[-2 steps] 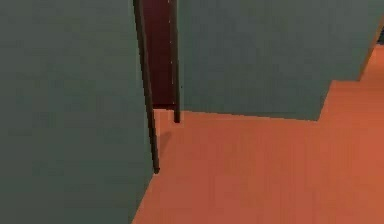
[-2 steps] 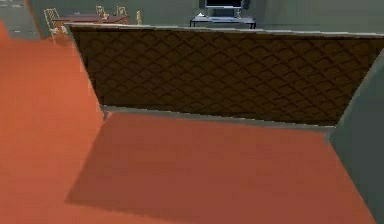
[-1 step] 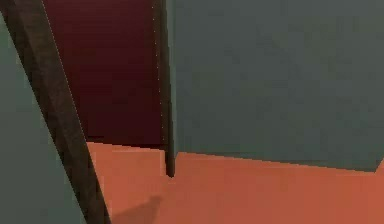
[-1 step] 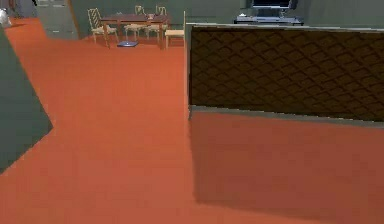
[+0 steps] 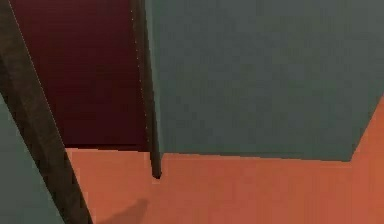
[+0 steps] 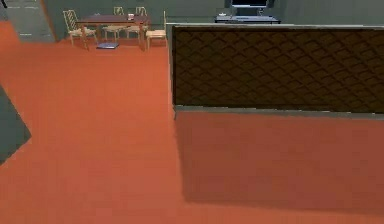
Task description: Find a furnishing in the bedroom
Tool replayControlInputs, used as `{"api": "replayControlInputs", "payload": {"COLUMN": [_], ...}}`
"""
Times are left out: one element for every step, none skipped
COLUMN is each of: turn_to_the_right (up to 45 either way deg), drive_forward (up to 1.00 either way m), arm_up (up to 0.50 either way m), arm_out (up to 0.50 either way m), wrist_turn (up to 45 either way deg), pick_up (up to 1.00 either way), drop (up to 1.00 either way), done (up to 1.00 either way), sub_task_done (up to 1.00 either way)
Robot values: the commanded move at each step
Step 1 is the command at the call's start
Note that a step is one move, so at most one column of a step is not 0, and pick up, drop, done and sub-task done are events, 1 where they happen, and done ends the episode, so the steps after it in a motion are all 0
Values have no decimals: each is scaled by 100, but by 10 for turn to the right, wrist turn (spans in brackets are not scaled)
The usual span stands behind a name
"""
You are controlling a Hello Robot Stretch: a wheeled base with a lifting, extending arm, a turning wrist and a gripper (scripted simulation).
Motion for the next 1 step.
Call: {"api": "replayControlInputs", "payload": {"turn_to_the_right": [0], "drive_forward": [65], "arm_up": [0], "arm_out": [0], "wrist_turn": [0], "pick_up": [0], "drop": [0], "done": [0], "sub_task_done": [0]}}
